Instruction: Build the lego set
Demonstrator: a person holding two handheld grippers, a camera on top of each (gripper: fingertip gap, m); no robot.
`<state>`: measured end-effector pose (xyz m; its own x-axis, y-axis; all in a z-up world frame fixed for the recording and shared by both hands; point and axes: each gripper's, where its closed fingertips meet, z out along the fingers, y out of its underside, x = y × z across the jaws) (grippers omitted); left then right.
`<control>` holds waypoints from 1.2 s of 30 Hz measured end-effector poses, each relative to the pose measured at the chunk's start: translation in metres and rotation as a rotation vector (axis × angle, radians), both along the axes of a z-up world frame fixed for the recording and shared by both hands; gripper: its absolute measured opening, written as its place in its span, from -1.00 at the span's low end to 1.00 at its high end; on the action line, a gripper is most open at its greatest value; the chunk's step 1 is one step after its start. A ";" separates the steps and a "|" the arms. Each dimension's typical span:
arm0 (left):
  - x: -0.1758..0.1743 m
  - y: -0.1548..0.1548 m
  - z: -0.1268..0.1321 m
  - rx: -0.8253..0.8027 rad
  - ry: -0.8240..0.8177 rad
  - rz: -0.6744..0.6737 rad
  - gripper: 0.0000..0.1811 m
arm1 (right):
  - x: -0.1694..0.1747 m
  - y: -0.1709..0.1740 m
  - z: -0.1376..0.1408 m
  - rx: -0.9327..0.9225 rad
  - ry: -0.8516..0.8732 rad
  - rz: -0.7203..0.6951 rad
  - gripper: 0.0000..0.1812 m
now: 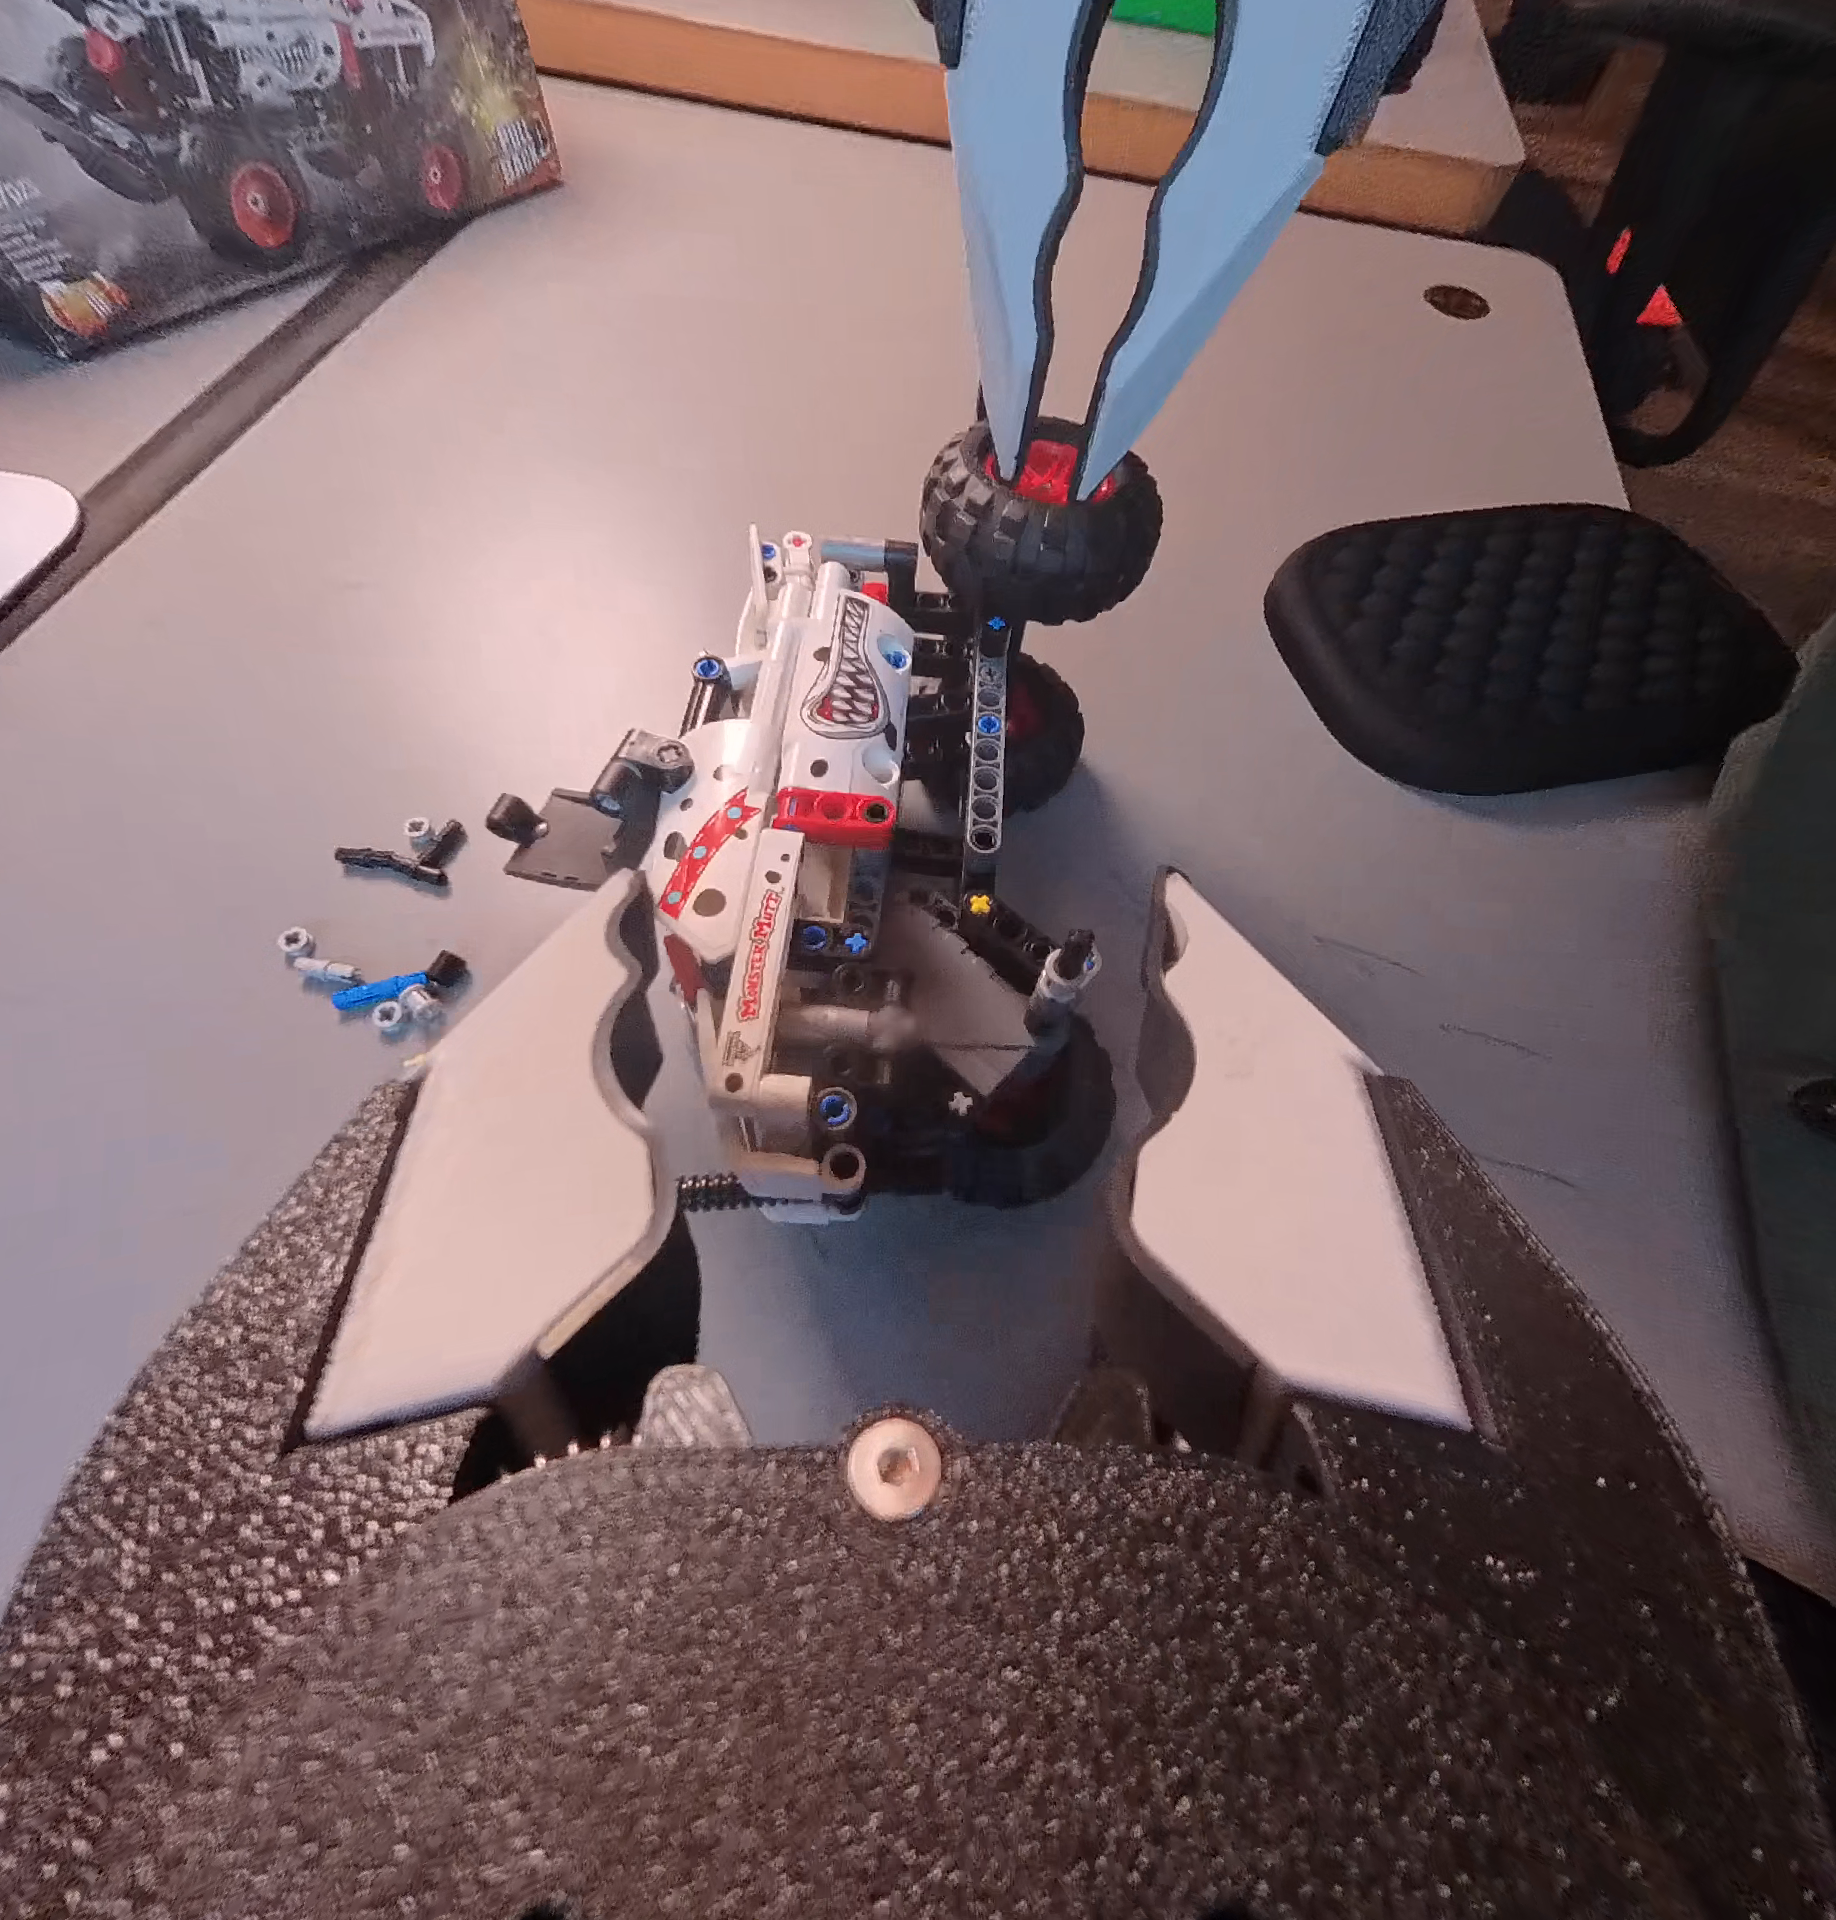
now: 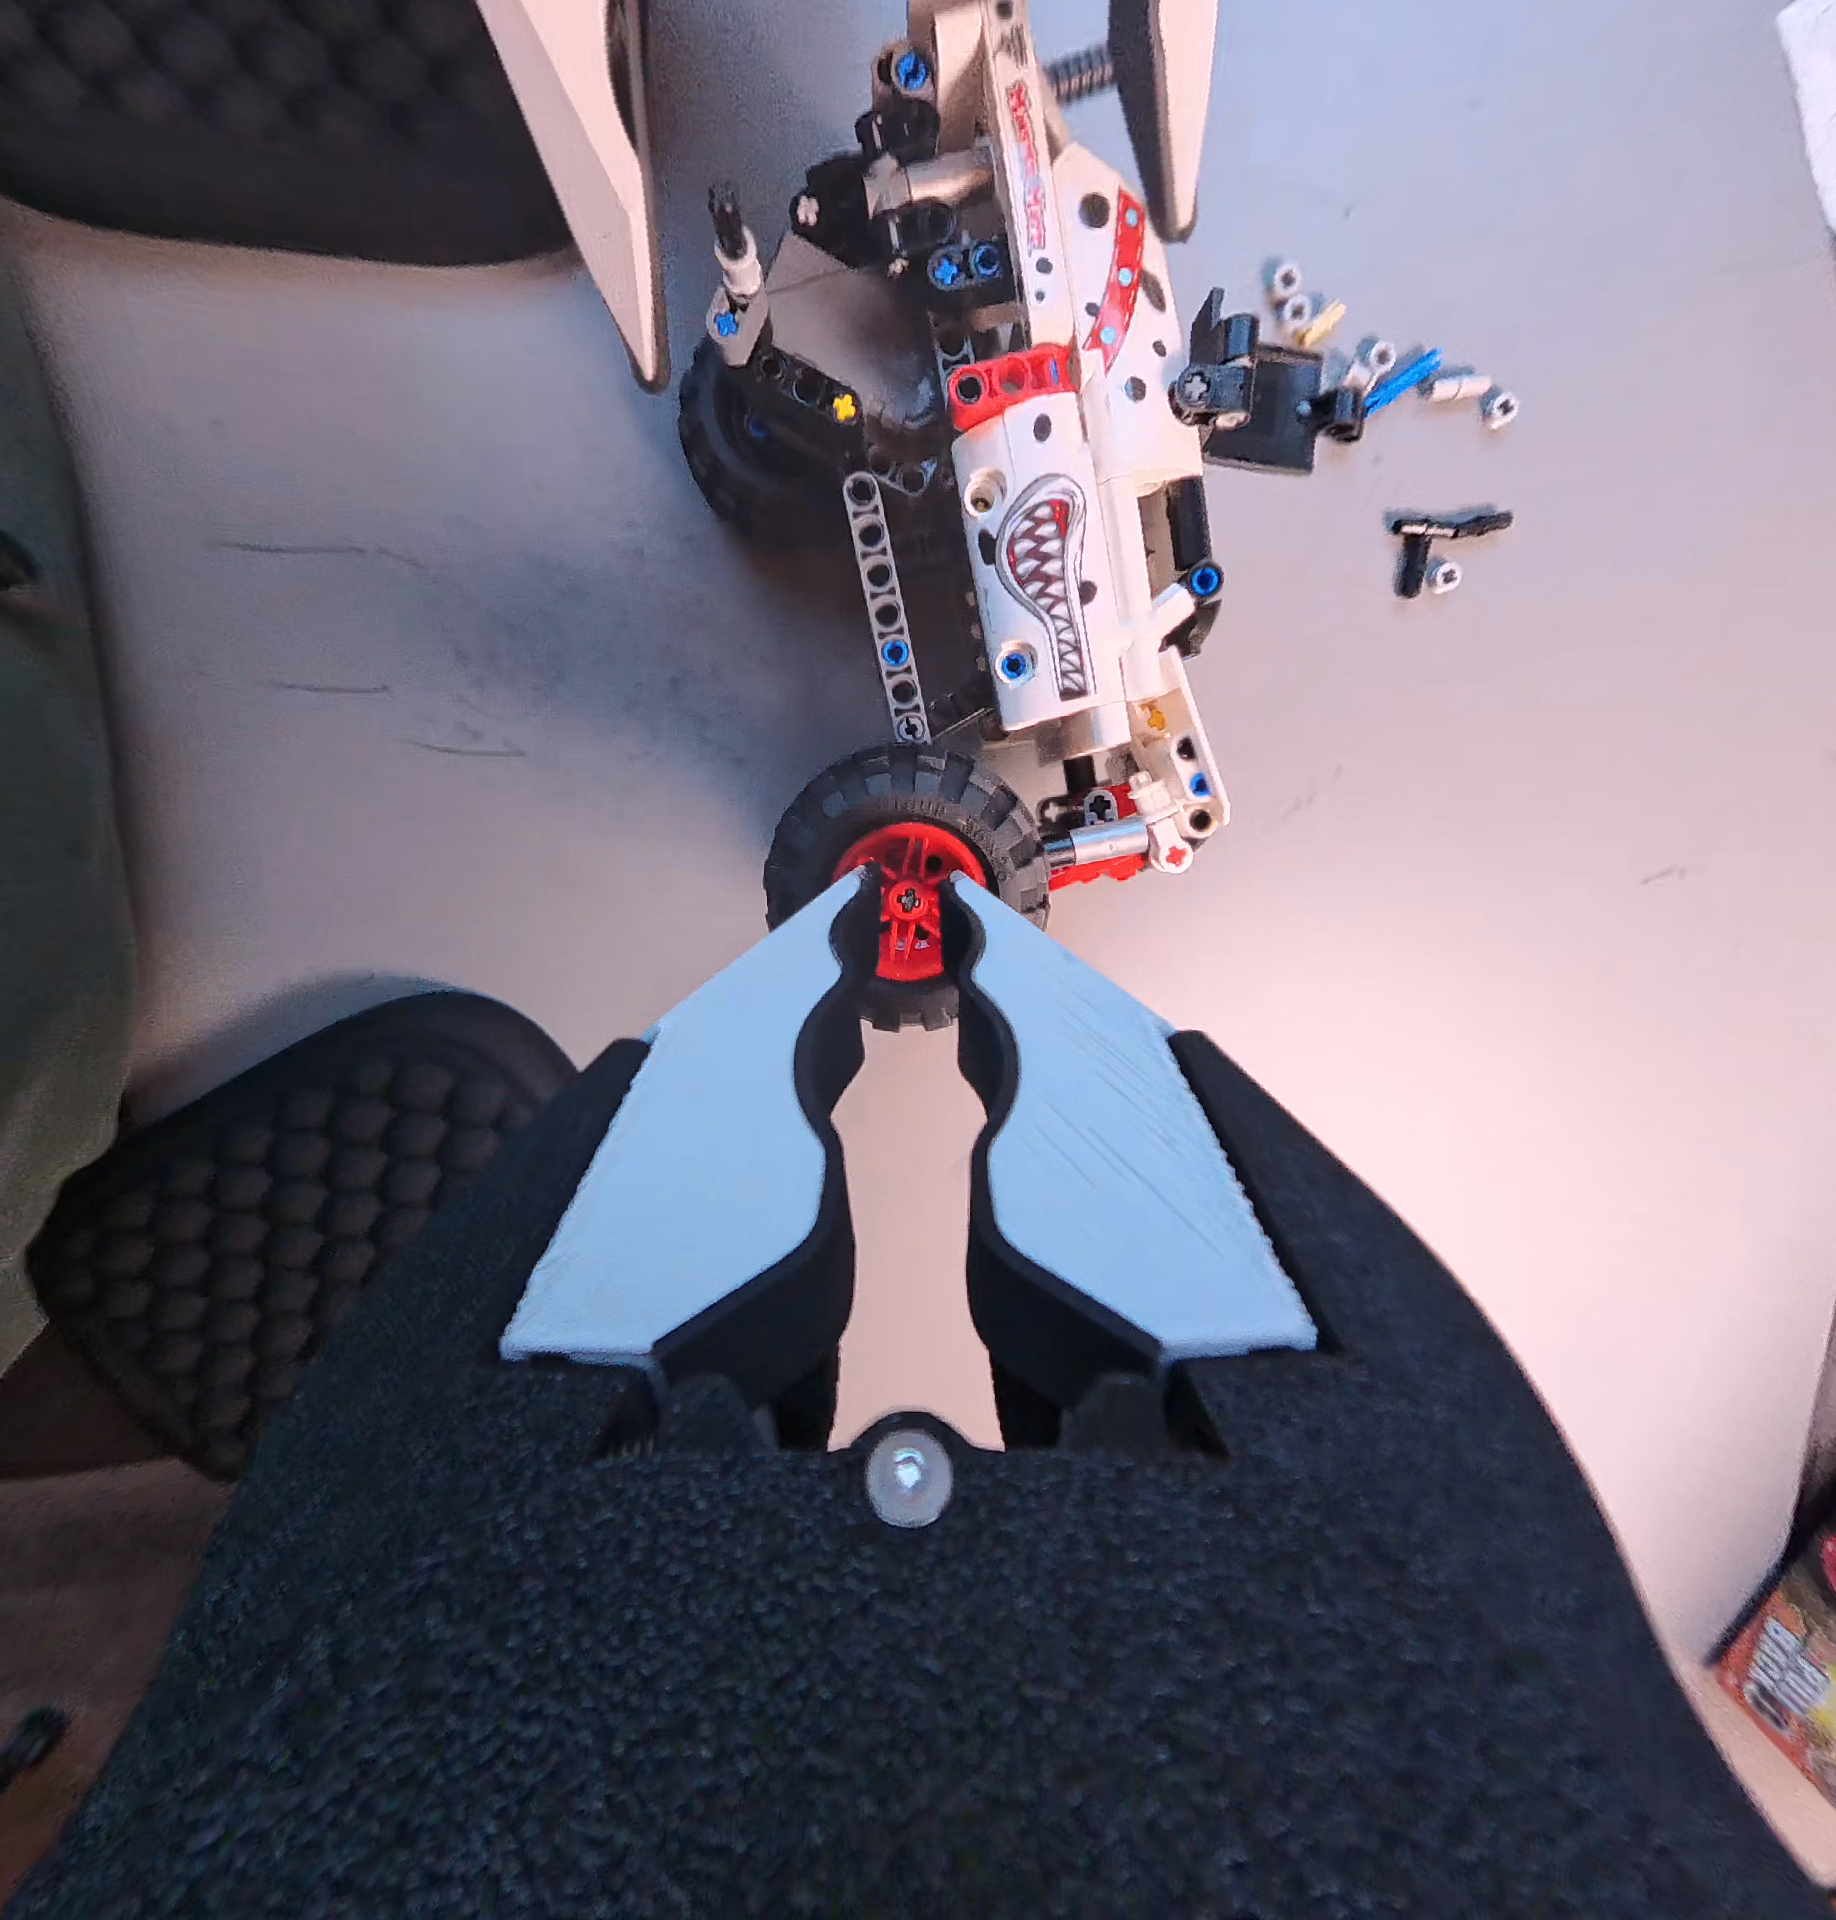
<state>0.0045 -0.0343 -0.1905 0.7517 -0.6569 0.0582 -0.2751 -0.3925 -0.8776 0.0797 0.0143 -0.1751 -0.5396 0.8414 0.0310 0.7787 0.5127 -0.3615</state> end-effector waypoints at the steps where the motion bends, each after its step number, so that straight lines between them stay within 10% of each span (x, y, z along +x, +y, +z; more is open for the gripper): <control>1: 0.001 0.002 -0.002 0.015 -0.003 0.005 0.01 | 0.000 0.000 0.000 0.007 -0.030 -0.003 -0.90; 24: -0.003 0.001 -0.041 0.007 0.105 0.047 0.01 | 0.001 -0.002 -0.006 0.154 -0.270 0.059 -0.99; 36: -0.005 0.002 -0.041 0.047 0.098 0.042 -0.01 | 0.021 0.004 0.011 -0.012 0.106 -0.037 -0.65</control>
